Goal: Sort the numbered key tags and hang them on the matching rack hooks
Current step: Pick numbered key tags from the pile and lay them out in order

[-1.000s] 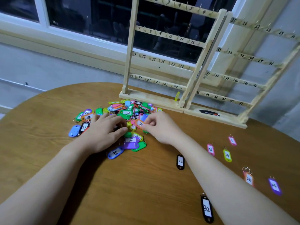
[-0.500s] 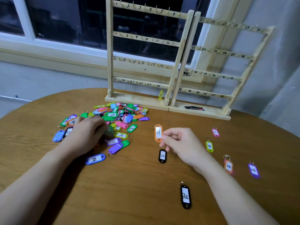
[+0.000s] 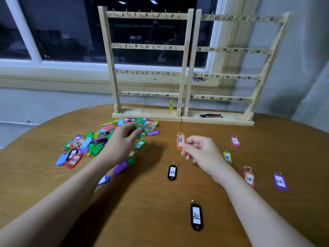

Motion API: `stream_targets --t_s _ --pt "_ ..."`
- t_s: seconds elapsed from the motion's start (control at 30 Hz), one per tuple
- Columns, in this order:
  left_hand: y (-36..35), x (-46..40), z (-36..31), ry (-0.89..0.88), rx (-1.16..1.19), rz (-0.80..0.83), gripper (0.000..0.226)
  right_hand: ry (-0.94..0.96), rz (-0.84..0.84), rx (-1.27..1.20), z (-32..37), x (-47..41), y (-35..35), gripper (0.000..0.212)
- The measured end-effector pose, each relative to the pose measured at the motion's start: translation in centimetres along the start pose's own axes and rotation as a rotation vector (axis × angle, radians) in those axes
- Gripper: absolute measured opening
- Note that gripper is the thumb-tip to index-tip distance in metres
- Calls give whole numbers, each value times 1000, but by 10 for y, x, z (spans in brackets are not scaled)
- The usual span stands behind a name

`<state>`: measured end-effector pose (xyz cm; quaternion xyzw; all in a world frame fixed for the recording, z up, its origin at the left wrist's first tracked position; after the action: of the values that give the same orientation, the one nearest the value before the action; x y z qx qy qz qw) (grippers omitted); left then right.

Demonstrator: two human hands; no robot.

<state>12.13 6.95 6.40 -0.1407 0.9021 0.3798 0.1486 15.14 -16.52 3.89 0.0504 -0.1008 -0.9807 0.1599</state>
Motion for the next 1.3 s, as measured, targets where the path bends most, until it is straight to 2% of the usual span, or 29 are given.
stream_targets --t_s 0.17,0.37,0.53,0.67,0.87,1.07,1.2,1.3 --pt "-36 -13 -33 -34 26 45 29 -45 85 149 1 9 1 20" --pt "-71 5 -24 -26 111 280 33 -146 168 388 -5 20 9 26" --pt "-68 3 -18 -38 172 258 28 -227 230 509 -13 26 8 27" --pt "-66 2 -16 35 284 229 21 -242 192 579 -21 24 9 31" --pt "-72 6 -16 53 348 266 4 -259 187 615 -27 22 12 32" --pt "-71 12 -27 58 313 261 17 -238 174 641 -30 21 17 36" --pt "-67 18 -34 24 203 234 36 -143 57 570 -11 16 29 39" --pt "-65 29 -52 -24 185 235 35 -80 -79 439 -1 19 48 35"
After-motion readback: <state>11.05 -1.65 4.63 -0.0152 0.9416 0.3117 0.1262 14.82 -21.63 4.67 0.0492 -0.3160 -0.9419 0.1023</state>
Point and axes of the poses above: each hand's wrist, its own x-axis away from the middle knuckle, its own y-axis out of the back of the hand, z = x × y, the point moved 10 cm from there along -x, towards the middle knuckle, and after that the axes turned 11 degrees about -x, right-handed, at the moved point
